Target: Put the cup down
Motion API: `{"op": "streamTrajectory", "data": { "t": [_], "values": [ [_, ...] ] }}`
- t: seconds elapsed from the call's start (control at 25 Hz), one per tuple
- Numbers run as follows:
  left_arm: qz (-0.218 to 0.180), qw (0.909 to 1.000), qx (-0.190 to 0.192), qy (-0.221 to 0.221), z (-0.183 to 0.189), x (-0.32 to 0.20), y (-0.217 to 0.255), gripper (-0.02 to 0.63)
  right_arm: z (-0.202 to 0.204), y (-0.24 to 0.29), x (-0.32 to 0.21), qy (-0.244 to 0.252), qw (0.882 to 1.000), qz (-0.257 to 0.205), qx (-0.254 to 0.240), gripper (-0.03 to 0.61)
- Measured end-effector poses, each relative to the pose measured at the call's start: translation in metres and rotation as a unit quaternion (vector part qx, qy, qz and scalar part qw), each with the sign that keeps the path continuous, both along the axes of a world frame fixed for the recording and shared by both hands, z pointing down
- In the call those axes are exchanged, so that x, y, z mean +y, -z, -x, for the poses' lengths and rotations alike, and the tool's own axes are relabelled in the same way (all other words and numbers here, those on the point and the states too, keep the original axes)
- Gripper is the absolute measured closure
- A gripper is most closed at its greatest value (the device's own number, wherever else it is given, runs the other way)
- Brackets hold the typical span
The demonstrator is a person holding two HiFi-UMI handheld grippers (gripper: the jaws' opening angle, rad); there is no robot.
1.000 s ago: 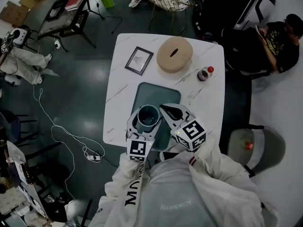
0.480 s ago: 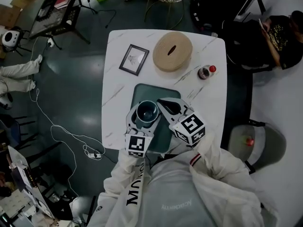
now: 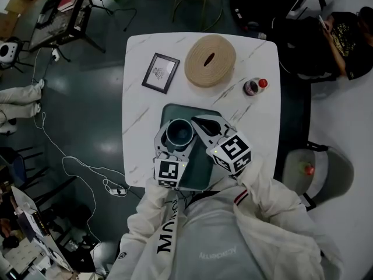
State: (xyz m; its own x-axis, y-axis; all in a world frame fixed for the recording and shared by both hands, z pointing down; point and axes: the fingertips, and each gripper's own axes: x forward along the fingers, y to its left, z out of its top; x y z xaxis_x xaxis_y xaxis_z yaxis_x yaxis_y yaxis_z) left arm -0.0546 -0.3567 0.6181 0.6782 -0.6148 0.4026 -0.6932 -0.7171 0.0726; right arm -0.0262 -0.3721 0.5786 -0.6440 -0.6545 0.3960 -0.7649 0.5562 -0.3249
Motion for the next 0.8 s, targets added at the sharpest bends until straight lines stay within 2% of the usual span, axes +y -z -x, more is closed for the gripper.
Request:
{"op": "streamTrajectory", "data": {
  "t": [0.8],
  "values": [
    [0.016, 0.9994, -0.028, -0.012, -0.009, -0.016, -0.052, 0.221, -0.01, -0.051, -0.012, -0.015, 0.999, 0.035, 0.025, 0.572]
  ]
}}
